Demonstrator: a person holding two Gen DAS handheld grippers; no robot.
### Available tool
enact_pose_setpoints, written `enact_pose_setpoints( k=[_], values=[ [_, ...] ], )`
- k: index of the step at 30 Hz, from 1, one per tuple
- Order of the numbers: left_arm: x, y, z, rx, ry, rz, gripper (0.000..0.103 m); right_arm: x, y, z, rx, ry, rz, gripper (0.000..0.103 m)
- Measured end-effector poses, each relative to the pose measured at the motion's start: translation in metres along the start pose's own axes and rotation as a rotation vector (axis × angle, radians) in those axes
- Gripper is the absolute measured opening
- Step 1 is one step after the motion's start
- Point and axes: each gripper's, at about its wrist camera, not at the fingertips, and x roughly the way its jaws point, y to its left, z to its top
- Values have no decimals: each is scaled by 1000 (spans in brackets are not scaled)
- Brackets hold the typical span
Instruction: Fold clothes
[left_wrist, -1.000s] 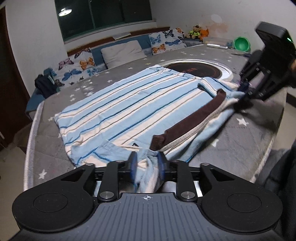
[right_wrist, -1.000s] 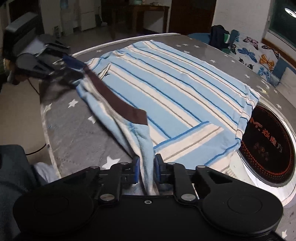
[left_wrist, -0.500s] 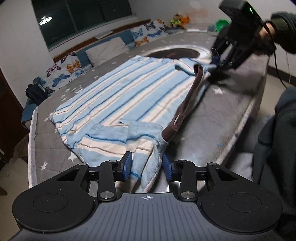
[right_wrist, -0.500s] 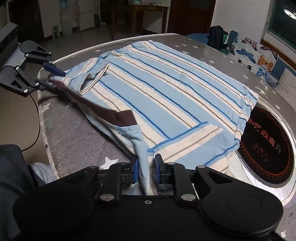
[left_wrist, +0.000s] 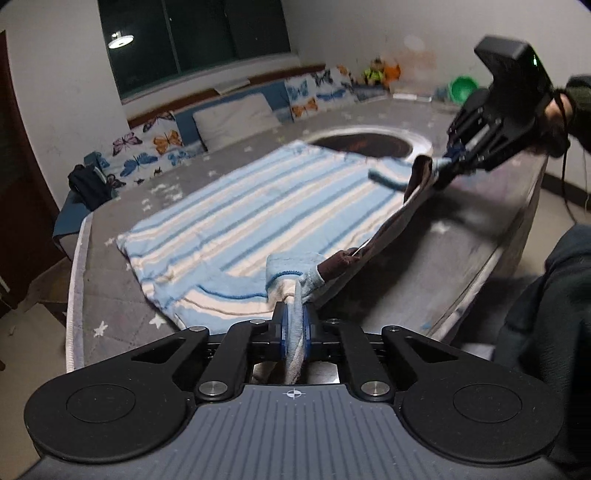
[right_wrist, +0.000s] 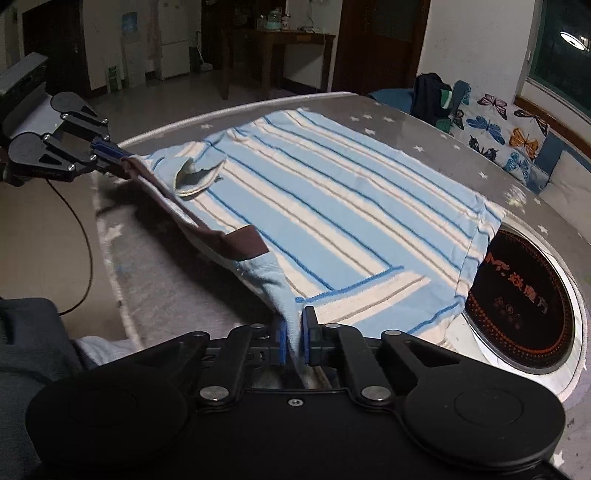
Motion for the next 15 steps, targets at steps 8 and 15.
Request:
enact_pose_setpoints(
  k=[8, 15],
  values=[
    [-65, -27, -13, -76, -25, -90, 8, -43, 32, -12, -11, 37, 90, 9],
    [-75, -30, 0, -104, -80, -49, 7, -70, 35, -4, -17, 27, 70, 7]
  ],
)
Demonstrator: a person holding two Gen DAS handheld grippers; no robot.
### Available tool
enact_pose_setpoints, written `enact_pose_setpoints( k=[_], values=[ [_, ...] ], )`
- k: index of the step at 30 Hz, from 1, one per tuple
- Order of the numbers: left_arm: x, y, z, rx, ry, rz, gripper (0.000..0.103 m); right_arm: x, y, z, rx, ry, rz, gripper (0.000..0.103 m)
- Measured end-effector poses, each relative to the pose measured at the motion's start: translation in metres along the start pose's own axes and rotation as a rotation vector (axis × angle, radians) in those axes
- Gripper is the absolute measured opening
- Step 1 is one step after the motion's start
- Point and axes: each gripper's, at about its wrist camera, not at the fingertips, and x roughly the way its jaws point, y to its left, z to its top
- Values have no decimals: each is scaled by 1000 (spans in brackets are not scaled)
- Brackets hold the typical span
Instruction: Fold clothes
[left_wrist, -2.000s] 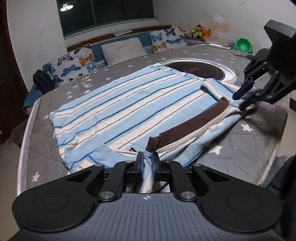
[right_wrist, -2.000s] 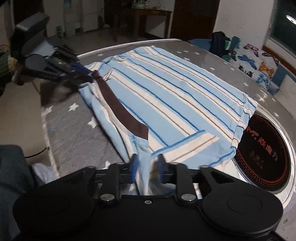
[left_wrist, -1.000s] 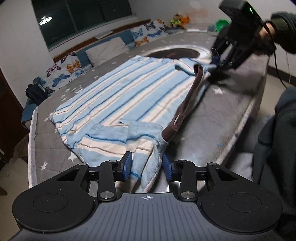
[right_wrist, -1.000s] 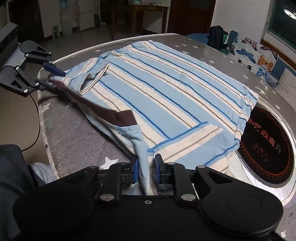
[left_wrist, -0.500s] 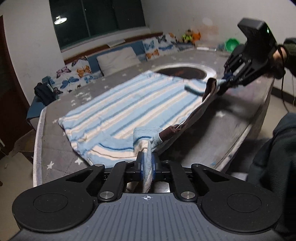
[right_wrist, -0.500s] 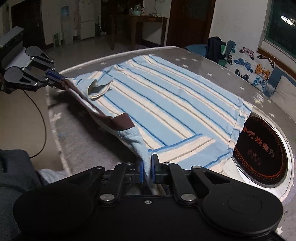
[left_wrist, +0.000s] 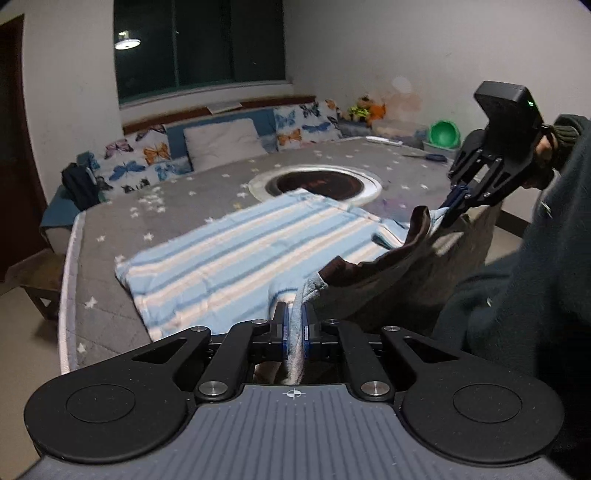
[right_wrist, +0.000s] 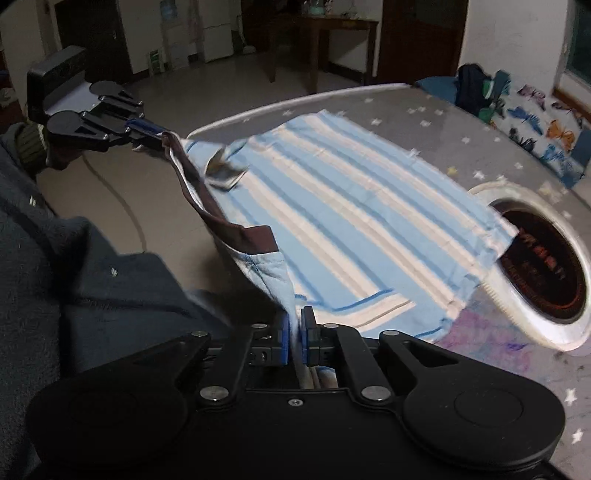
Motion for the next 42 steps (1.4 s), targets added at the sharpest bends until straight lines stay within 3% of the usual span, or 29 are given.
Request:
enact_pose_setpoints(
  k=[13, 19, 23, 25, 28, 30, 33, 35, 40, 42],
  values=[
    [75, 75, 48, -136, -16, 96, 4, 43, -71, 56, -4, -73, -129, 4],
    [86, 106, 45, -242, 27, 48, 4, 68, -93, 55, 31, -32, -120, 4],
    [85, 109, 35, -250, 79, 59, 5, 84, -108, 55, 55, -5, -115, 4],
    [87, 110, 32, -254, 91, 69, 9, 92, -115, 55, 67, 9, -112, 4],
    [92, 114, 32, -269, 97, 82, 26, 104, -126, 54, 85, 29, -108, 5],
    [96, 118, 33, -280, 97, 90, 40, 112, -133, 54, 97, 43, -105, 11],
    [107, 125, 35, -288, 116, 85, 48, 109, -123, 43, 115, 54, -99, 23],
    [119, 133, 34, -320, 146, 75, 50, 106, -119, 38, 121, 57, -95, 31],
    [141, 146, 30, -394, 208, 27, 51, 110, -124, 37, 129, 72, -60, 32],
    [147, 149, 29, -410, 223, 7, 40, 113, -124, 36, 126, 84, -48, 32]
  ],
)
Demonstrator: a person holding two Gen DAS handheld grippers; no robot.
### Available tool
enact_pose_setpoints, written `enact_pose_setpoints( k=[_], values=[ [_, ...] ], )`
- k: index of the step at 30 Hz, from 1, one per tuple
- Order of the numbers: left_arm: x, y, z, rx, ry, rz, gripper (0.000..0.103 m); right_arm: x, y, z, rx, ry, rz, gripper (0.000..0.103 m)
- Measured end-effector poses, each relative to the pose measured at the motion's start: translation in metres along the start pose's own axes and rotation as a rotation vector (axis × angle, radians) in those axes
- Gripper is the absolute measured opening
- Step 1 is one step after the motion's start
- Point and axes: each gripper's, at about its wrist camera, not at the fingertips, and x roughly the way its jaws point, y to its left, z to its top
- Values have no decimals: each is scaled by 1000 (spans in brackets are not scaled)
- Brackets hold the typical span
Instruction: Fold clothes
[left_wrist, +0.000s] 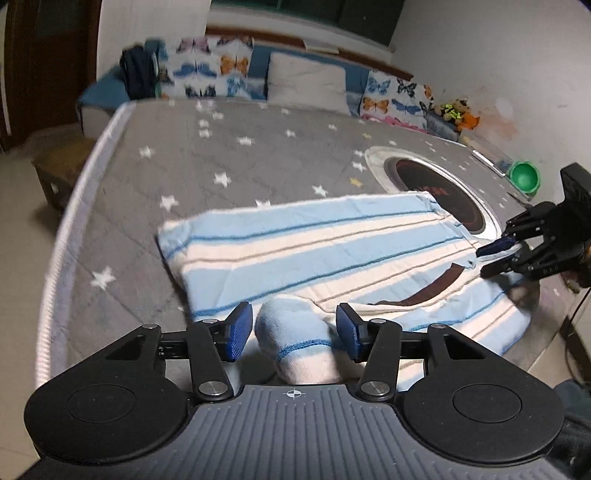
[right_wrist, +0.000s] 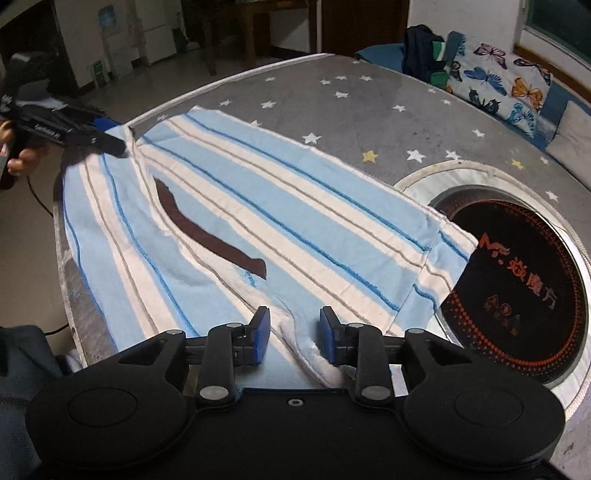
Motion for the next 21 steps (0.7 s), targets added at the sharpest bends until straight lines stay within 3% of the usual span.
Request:
enact_pose_setpoints(
  k=[3, 6, 7, 8, 15, 21],
  values=[
    [4, 0, 2, 4, -6, -16, 15, 5, -2, 1, 8, 18, 17, 32],
    [3, -2, 2, 9, -24, -24, 10, 6, -4, 8, 1, 13, 14, 24],
    [1, -3, 2, 11, -37, -20, 10, 5, -5, 12, -6, 4, 5, 10],
    [0, -7, 4, 12, -48, -16, 9, 4, -5, 17, -14, -6, -4, 9],
    [-17, -13, 21, 39, -168, 58, 8, -3, -10, 49, -65, -72, -65, 7],
    [-9, 4, 48, -1, -236, 103, 8, -10, -13, 77, -108, -129, -118, 7]
  ],
)
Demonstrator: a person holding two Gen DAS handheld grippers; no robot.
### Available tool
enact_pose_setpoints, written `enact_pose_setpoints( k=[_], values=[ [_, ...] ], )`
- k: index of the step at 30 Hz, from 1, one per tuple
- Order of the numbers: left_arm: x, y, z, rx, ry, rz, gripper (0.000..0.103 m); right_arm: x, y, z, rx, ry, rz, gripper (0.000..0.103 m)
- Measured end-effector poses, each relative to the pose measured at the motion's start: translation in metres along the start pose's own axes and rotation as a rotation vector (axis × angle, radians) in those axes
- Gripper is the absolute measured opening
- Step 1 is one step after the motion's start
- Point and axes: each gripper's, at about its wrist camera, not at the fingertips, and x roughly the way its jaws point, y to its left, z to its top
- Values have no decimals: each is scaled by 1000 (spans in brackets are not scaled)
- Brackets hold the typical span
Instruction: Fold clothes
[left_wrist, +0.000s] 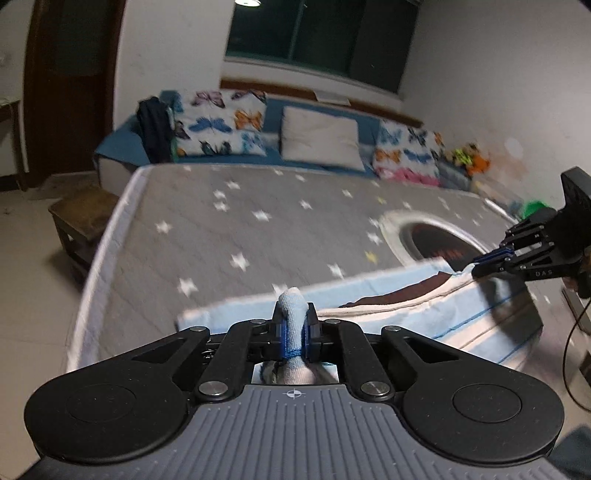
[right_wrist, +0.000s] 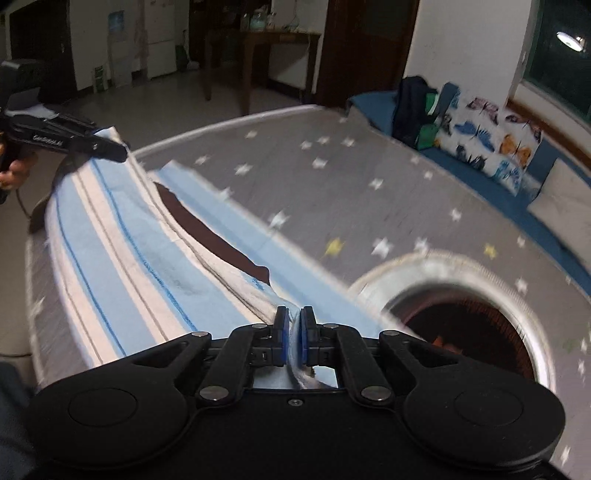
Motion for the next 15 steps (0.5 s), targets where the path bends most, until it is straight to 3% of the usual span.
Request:
enact_pose_setpoints(
  k=[8, 15],
  values=[
    [43, 18, 10, -19, -7, 82, 8, 56, -40, 18, -1, -13, -47, 7],
    [76, 23, 2, -1, 57, 143, 12, 89, -53, 6, 48, 23, -60, 10]
  ],
)
